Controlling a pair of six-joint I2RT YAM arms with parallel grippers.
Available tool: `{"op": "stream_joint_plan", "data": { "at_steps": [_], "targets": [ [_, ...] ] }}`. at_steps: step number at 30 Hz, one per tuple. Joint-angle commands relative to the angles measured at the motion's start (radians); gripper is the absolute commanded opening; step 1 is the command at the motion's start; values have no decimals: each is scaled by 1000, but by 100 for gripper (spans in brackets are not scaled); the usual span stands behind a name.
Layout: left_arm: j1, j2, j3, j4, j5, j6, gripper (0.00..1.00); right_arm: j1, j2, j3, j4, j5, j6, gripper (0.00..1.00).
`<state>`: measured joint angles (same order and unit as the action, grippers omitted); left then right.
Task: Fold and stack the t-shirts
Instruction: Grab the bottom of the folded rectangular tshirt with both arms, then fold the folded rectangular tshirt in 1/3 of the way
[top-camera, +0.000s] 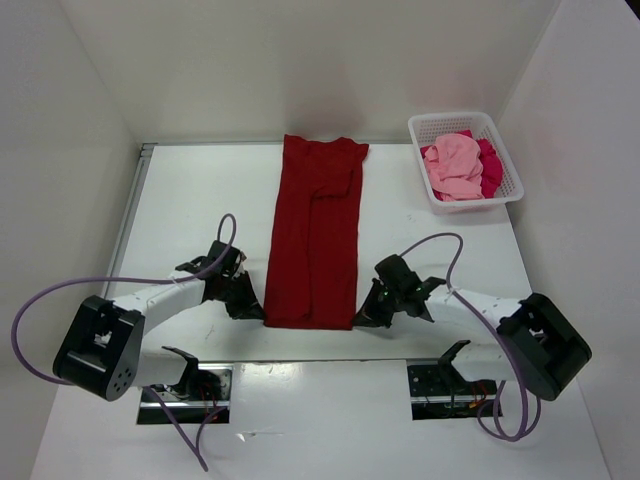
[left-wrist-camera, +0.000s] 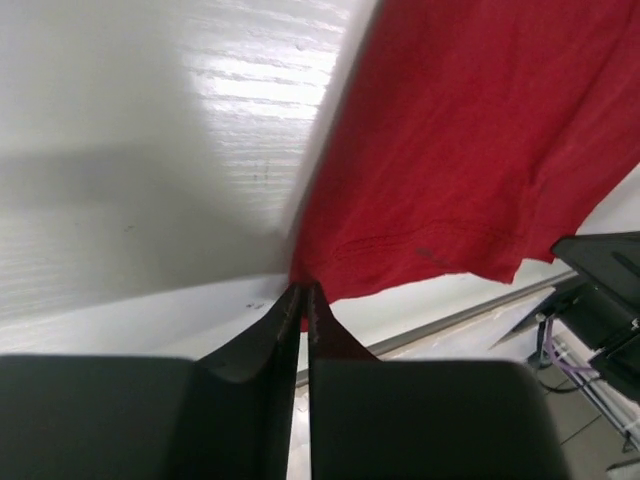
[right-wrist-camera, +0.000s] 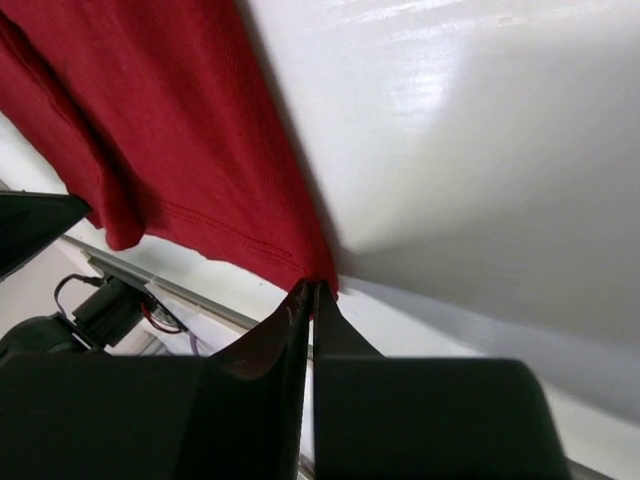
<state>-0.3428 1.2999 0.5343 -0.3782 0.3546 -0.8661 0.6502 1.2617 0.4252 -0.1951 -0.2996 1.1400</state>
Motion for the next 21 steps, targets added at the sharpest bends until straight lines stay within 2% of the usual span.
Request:
{"op": "stream_joint_plan", "data": {
  "at_steps": [1,3,4,5,6,7,10,11,13,16,17,19,21],
  "targets": [
    [-2,-28,-5,-4,55,16,7,6,-68,21,-38,17,0,1],
    [-18,-40,-5,-33,88,16,4,25,-128,-18,-93,-7,22,0],
    [-33,-71,13,-132,159,44,0,78,-342,-96,-231,-68,105,0],
    [-33,-71,13,-174,159,44,0,78,-344,-97,-233,-85,127,0],
    [-42,-71,33,-210,159,83,0,78,-457,-97,-271,-96,148,0],
    [-42,-71,82,-244,159,99,0,88,-514,-97,-349,-96,165,0],
    [-42,-28,203,-333,132,142,0,66,-611,-59,-408,-107,207,0],
    [-42,-15,301,-347,110,142,0,54,-602,-45,-408,-107,181,0],
    [-32,30,380,-358,86,153,0,14,-502,13,-408,-107,109,0],
    [16,64,440,-277,98,153,0,-119,-374,167,-420,-58,-95,0],
    [40,79,449,-254,98,153,0,-197,-305,234,-403,-46,-139,0],
    [73,110,479,-179,89,130,0,-277,-231,280,-359,-36,-258,0],
    [114,174,513,-130,69,130,0,-360,-92,351,-299,-36,-348,0]
  ]
}}
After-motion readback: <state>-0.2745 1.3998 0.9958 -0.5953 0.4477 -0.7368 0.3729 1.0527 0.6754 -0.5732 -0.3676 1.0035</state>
